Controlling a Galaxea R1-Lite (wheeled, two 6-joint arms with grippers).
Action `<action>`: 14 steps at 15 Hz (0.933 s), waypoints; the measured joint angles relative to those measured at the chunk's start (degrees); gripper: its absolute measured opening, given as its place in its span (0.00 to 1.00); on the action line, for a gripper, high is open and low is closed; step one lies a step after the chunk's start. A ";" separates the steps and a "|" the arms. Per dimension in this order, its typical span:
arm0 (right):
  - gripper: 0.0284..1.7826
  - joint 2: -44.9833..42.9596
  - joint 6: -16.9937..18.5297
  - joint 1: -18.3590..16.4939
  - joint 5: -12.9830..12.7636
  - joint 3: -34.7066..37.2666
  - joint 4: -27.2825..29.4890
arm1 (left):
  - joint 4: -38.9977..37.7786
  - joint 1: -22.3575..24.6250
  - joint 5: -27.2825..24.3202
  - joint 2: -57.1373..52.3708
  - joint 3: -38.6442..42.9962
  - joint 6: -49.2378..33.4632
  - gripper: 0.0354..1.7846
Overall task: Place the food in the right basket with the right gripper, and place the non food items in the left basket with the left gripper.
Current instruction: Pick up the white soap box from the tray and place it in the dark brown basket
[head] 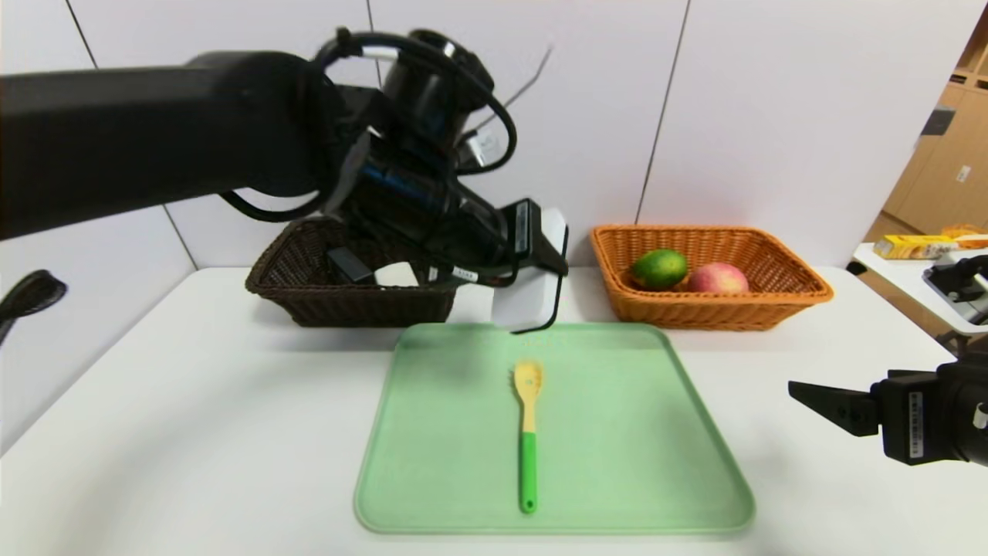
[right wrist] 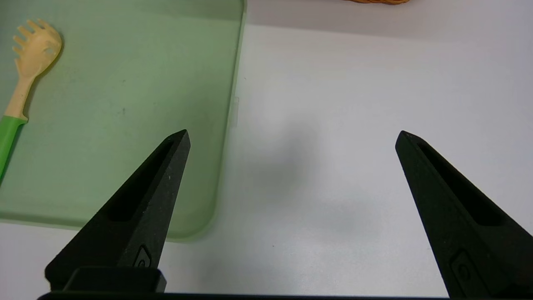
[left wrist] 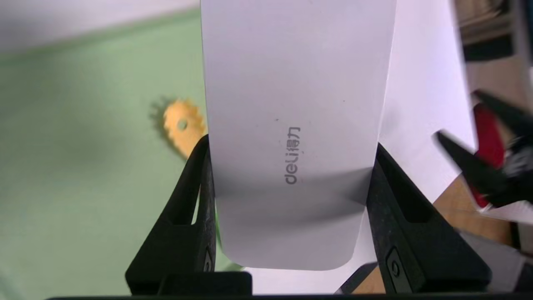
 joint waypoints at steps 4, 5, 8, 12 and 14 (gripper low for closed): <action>0.95 0.12 0.01 0.00 -0.06 0.00 -0.02 | -6.91 5.39 14.60 -2.78 0.02 -1.07 0.55; 0.95 0.21 0.00 0.00 -0.02 0.00 -0.06 | -6.89 7.88 16.51 -2.54 0.05 -0.88 0.55; 0.95 0.43 -0.10 0.09 -0.02 -0.09 -0.11 | -6.70 14.69 18.85 -0.27 0.07 -0.61 0.55; 0.95 0.56 -0.13 0.20 -0.06 -0.13 -0.09 | -7.44 17.74 19.42 4.08 0.07 -0.90 0.55; 0.95 0.59 -0.11 0.20 -0.09 -0.13 -0.02 | -8.61 18.10 19.77 6.34 0.05 -0.96 0.55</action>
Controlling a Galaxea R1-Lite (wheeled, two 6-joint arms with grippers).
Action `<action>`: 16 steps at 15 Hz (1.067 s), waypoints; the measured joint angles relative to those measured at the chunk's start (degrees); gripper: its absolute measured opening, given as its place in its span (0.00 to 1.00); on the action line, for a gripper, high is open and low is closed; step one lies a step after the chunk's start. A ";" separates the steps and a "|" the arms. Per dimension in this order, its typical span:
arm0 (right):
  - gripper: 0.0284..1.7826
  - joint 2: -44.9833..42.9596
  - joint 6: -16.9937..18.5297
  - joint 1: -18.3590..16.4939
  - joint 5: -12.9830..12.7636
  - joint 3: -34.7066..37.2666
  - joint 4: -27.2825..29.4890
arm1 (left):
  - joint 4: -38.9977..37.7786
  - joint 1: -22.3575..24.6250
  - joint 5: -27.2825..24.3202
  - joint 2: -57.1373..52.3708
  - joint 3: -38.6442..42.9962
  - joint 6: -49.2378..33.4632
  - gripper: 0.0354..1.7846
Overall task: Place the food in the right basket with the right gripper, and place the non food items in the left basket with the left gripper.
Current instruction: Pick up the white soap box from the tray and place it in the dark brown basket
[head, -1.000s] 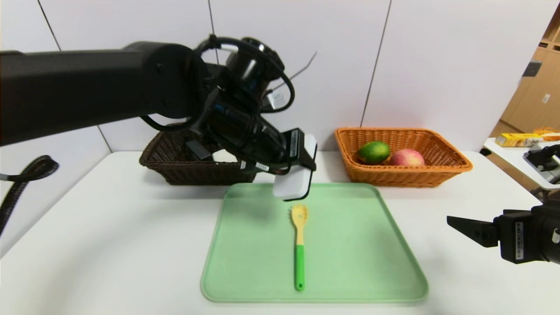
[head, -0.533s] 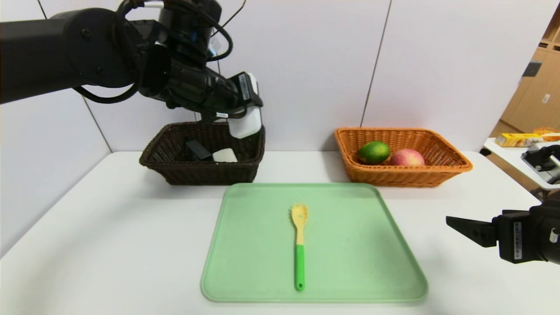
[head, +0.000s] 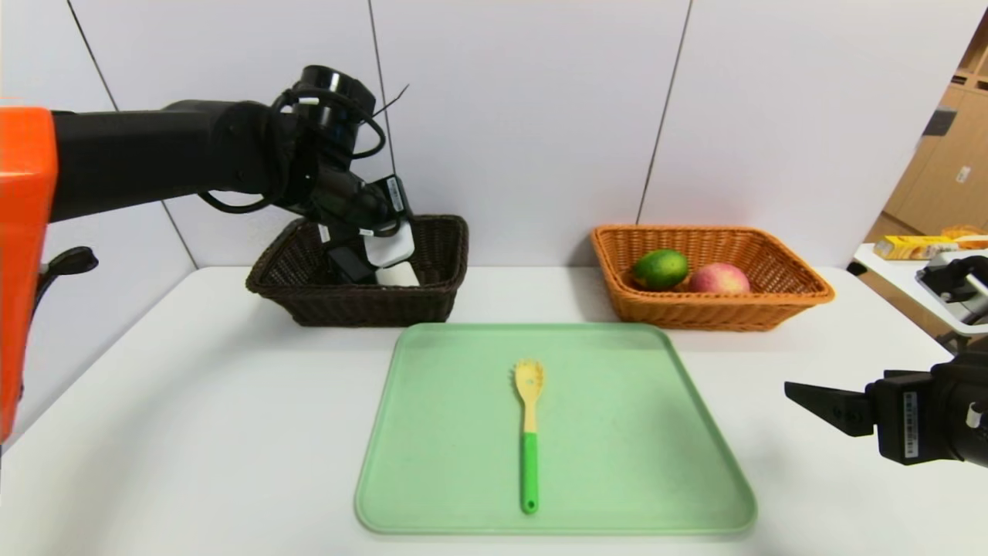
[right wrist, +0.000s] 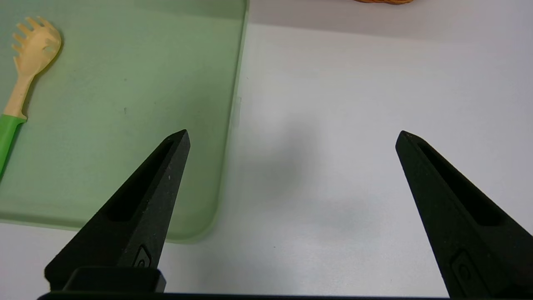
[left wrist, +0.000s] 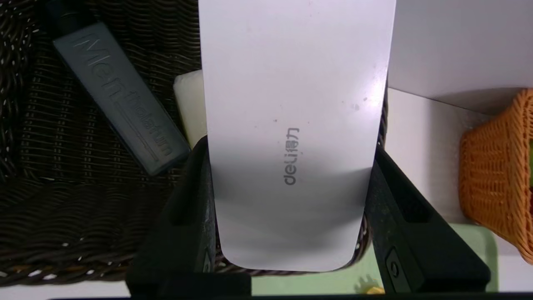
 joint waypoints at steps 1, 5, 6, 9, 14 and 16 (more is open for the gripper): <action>0.95 0.00 0.00 0.00 0.02 0.00 0.00 | -1.82 0.00 0.54 1.27 -0.02 0.22 0.55; 0.96 0.06 -0.02 0.00 0.02 -0.11 -0.01 | -5.95 0.63 2.12 5.81 -0.05 0.41 0.55; 0.96 0.13 0.00 0.00 0.02 -0.11 -0.04 | -7.05 0.79 2.07 6.60 -0.05 0.44 0.55; 0.96 0.39 -0.02 0.00 0.00 -0.27 -0.09 | -9.06 1.33 2.10 8.14 -0.05 0.55 0.68; 0.96 1.24 0.04 0.00 0.02 -0.30 -0.09 | -9.36 1.33 2.10 7.50 -0.05 0.52 0.81; 0.96 1.57 0.09 0.00 0.00 -0.38 -0.06 | -8.31 0.28 1.99 4.91 -0.02 0.48 0.84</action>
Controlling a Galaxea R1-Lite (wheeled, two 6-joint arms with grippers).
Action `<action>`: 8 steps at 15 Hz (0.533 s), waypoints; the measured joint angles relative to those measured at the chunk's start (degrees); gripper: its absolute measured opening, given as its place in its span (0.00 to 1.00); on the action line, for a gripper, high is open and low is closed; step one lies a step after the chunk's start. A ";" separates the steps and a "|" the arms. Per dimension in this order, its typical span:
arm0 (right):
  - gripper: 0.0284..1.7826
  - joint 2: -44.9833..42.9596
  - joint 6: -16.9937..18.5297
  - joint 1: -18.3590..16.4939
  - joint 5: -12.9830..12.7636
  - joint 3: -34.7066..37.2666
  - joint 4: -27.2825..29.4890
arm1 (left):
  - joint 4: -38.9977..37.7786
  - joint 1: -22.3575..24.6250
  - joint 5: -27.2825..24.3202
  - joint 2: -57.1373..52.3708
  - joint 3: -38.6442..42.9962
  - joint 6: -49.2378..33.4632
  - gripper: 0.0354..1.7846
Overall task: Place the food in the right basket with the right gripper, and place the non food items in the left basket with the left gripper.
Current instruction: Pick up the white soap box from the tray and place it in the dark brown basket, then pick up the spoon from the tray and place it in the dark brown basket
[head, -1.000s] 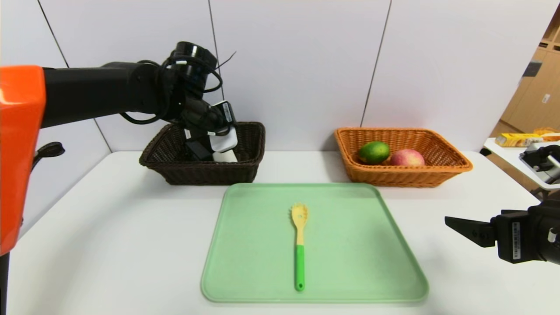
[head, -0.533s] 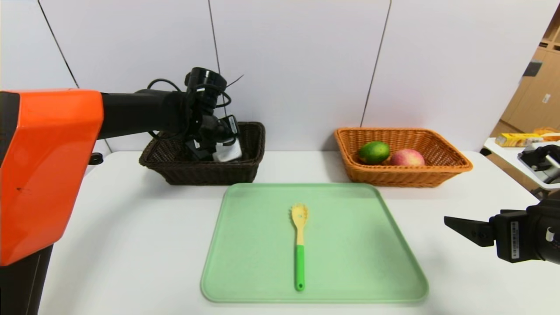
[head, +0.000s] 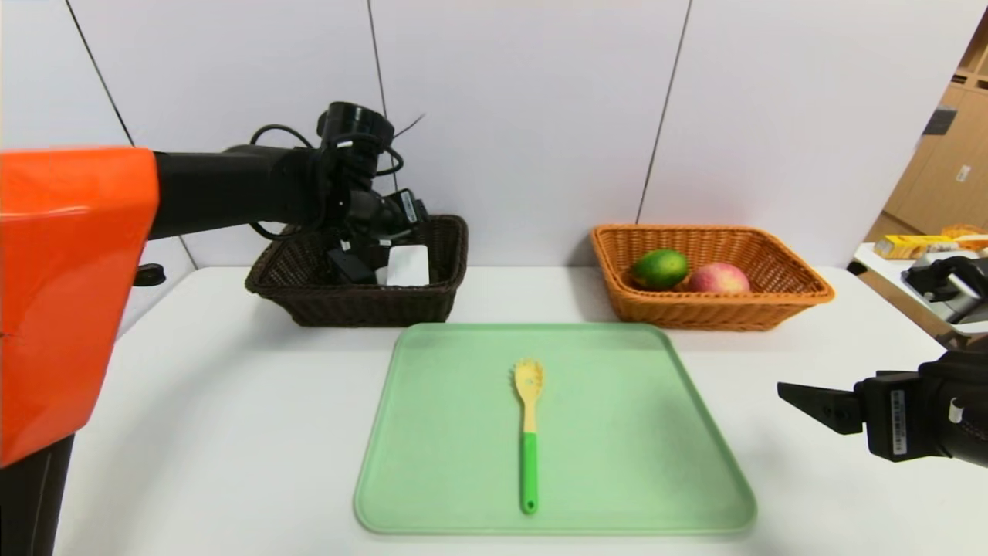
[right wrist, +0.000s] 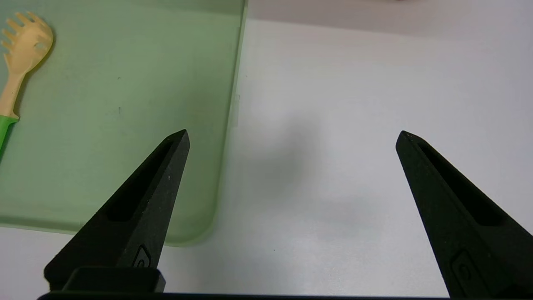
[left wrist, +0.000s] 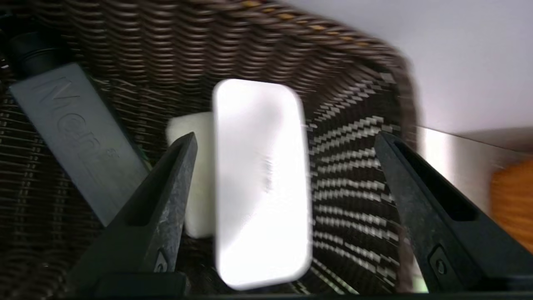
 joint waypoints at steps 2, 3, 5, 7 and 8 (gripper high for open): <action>0.96 0.33 -0.07 0.00 0.00 0.00 -0.02 | 3.78 -3.71 -0.07 -3.86 0.00 -0.06 0.87; 0.96 0.63 -0.09 0.00 0.00 0.00 -0.06 | 7.68 -6.64 -0.07 -5.73 -0.02 -0.20 0.88; 0.96 1.07 -0.09 0.16 0.02 -0.09 -0.09 | 17.80 -12.85 -0.05 -8.41 -0.02 -1.17 0.90; 0.96 1.43 -0.11 0.22 0.00 -0.09 -0.06 | 26.95 -17.98 0.04 -9.59 -0.02 -3.07 0.91; 0.96 1.54 -0.09 0.27 0.00 -0.04 -0.02 | 29.82 -20.18 0.11 -9.59 -0.02 -3.89 0.91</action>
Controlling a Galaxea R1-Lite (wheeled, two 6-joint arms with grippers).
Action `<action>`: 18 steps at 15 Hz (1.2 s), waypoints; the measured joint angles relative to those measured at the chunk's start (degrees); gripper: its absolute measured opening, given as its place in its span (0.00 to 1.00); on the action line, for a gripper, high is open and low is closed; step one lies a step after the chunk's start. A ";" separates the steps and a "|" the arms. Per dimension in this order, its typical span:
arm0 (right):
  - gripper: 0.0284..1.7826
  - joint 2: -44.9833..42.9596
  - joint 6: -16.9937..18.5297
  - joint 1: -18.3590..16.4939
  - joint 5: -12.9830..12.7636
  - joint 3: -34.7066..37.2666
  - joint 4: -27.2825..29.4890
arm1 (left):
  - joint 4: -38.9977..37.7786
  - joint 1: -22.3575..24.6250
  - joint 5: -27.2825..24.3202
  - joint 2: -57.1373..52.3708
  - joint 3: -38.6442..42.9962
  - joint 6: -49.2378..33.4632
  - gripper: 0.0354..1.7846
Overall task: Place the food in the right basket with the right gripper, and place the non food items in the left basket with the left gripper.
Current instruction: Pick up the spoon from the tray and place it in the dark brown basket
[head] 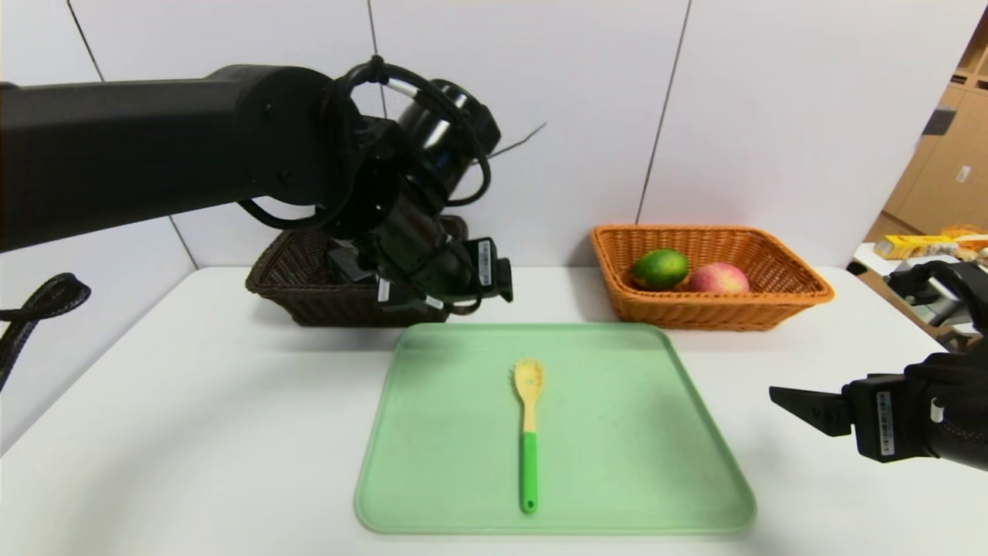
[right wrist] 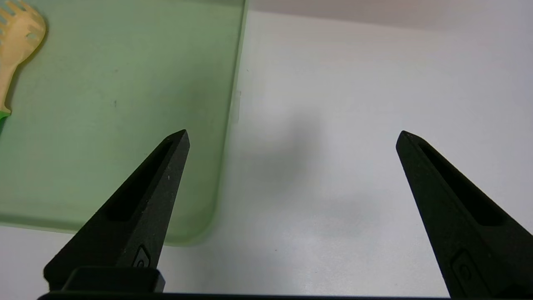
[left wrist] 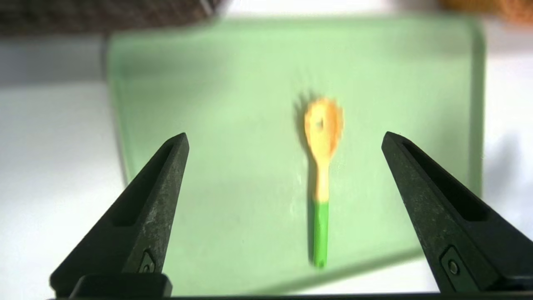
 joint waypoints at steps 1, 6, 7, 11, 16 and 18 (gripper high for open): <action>0.96 0.09 -0.02 0.00 0.02 0.04 0.00 | 1.90 -2.05 0.11 0.24 0.00 -0.72 0.92; 0.96 0.10 -0.18 0.22 -0.24 1.62 0.05 | 4.00 -10.79 5.66 4.24 0.00 -5.13 0.94; 0.96 0.10 -0.18 0.30 -0.39 1.79 0.00 | 4.05 -12.02 7.14 5.35 0.00 -5.49 0.94; 0.96 -0.07 -0.51 0.52 -0.63 3.04 0.02 | 4.06 -14.90 9.92 9.86 0.00 -7.86 0.94; 0.96 -0.24 -0.66 0.74 -0.69 3.80 0.07 | 4.00 -15.20 14.34 13.34 -0.06 -10.37 0.94; 0.96 -0.27 -0.68 0.89 -0.69 3.97 0.07 | 3.97 -15.19 14.48 14.28 -0.28 -11.28 0.94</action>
